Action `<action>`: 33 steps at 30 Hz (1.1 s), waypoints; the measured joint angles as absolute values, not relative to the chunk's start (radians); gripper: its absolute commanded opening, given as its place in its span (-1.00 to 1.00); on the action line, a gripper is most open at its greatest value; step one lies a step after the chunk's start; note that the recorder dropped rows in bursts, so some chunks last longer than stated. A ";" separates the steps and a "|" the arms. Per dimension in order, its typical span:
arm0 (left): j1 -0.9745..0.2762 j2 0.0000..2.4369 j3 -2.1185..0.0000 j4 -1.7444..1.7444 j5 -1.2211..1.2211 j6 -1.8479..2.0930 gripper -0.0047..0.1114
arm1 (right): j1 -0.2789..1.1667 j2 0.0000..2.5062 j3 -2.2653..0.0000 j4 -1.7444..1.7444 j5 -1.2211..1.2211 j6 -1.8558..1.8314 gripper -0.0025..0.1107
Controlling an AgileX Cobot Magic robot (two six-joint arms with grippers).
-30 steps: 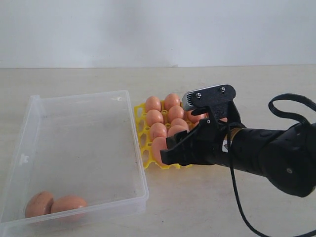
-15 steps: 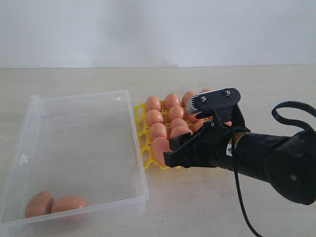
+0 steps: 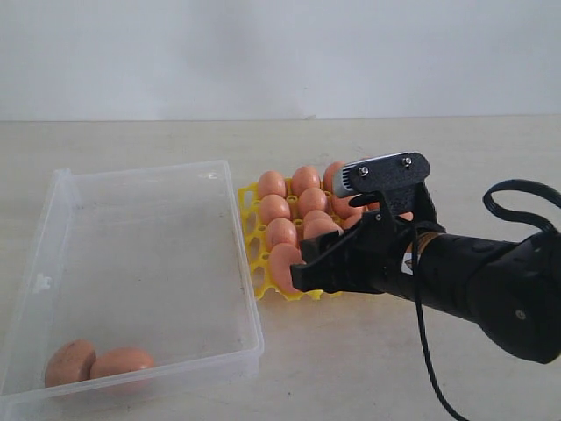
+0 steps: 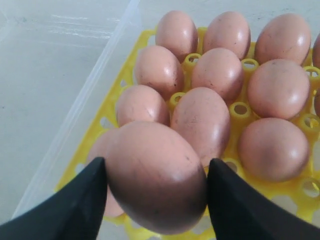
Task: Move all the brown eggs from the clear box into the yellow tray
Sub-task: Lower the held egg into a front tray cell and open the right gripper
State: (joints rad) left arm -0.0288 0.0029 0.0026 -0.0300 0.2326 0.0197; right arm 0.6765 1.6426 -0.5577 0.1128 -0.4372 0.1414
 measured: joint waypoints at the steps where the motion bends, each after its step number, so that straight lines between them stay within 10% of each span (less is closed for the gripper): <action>1: -0.029 0.003 0.003 -0.030 0.233 0.020 -0.99 | 0.677 1.643 -0.558 0.115 -0.435 0.141 -0.60; 6: -0.029 0.003 0.003 -0.030 0.233 0.020 -0.99 | 0.677 1.643 -0.558 0.124 -0.432 0.141 -0.13; 33: -0.029 0.003 0.003 -0.030 0.233 0.020 -0.99 | 0.677 1.643 -0.558 0.138 -0.413 0.191 0.21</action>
